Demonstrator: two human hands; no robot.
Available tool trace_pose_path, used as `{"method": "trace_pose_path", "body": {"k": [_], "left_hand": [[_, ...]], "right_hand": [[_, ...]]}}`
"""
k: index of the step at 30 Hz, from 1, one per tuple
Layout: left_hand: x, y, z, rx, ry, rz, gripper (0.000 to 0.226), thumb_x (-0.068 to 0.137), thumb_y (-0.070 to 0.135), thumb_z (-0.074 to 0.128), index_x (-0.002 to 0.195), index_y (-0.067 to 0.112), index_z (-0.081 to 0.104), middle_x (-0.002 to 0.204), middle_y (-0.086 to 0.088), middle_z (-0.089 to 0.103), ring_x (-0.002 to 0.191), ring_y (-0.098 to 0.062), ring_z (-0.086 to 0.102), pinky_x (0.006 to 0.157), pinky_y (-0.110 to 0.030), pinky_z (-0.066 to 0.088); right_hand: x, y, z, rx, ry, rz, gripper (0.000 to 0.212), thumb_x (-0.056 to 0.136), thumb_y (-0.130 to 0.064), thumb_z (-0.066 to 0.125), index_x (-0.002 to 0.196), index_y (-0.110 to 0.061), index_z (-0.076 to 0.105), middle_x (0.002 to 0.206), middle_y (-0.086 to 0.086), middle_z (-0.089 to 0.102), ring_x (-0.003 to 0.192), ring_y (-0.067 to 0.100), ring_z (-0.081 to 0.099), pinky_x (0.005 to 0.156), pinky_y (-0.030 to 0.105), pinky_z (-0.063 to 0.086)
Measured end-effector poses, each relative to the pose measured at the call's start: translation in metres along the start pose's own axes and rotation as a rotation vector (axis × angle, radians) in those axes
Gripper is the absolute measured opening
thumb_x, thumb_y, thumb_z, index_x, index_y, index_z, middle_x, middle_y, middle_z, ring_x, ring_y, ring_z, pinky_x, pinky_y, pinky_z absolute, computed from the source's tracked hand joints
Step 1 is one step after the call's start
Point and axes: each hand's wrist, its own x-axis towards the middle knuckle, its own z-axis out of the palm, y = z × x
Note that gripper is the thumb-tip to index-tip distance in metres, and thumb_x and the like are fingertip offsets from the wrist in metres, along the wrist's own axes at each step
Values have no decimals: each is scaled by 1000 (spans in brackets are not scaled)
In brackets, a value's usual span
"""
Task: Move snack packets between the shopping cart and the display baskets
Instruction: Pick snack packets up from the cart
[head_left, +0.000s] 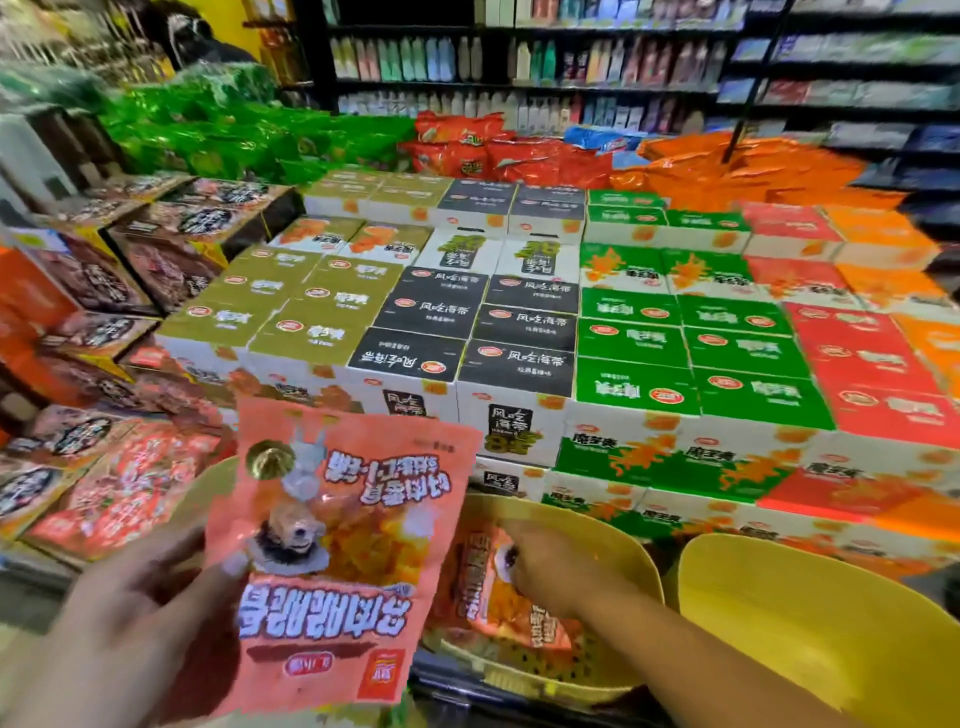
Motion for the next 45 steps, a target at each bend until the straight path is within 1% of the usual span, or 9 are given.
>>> {"method": "trace_pose_path", "body": {"k": [3,8,10,14,19,25,30,37,45], "left_hand": [[19,51,30,3,-87,96,58,77,69,74,125,36,71,94,11,78,79,-6,73,68,-33,62],[52,132,97,95,-309,407,27,86,23,69,106,40,76,102,26,75,91,10,68,77,-8,48],[67,150,124,174,-412,490,29,92,13,70,104,38,76,100,27,74,95,11,65,79,-8,46],[91,172,181,346,-602,620,26,96,8,67,112,26,77,105,14,76,100,-3,66,86,-23,50],[92,164,265,670,-885,671,29,87,10,58,108,19,75,103,-1,75,98,-23,68,80,-34,54],[93,109,324,872,-1019,479,35,93,9,50,113,26,72,124,-6,69,109,-28,64,80,-29,48],[79,70,339,899,-952,533,34,89,11,51,109,28,72,115,-3,73,102,-27,68,80,-35,55],[61,34,359,1170,-737,677,34,90,19,57,123,26,60,118,-4,72,108,-32,69,90,-43,51],[24,16,337,1098,-712,808,87,83,22,67,158,22,23,157,-13,37,146,-37,34,120,-61,24]], "right_hand": [[-50,11,-19,97,250,-69,47,96,-31,58,143,-39,52,132,-24,51,117,7,57,92,17,42],[-151,39,0,213,419,-85,35,99,-57,53,131,-47,61,139,-35,53,128,-16,48,107,6,37],[-170,45,22,122,464,-140,37,100,-63,46,131,-45,58,137,-30,58,125,-11,55,112,7,35],[-176,58,54,-210,393,-235,56,106,-64,27,127,-31,67,124,-8,75,124,15,64,115,33,33],[-170,58,61,-110,402,-225,35,102,-50,51,126,-30,68,136,-9,66,138,13,56,120,41,30],[-170,64,60,-104,382,-268,45,93,-38,68,136,-26,69,142,-9,66,141,13,55,115,45,40],[-165,58,65,9,438,-190,42,86,-36,63,128,-37,66,124,-18,71,123,5,63,111,36,43],[-160,58,74,-9,487,-144,39,78,-37,57,116,-41,55,104,-20,71,114,-1,54,120,26,24],[-160,65,83,-88,548,-155,26,81,-35,58,100,-36,76,101,-17,72,112,0,56,123,34,23]]}}
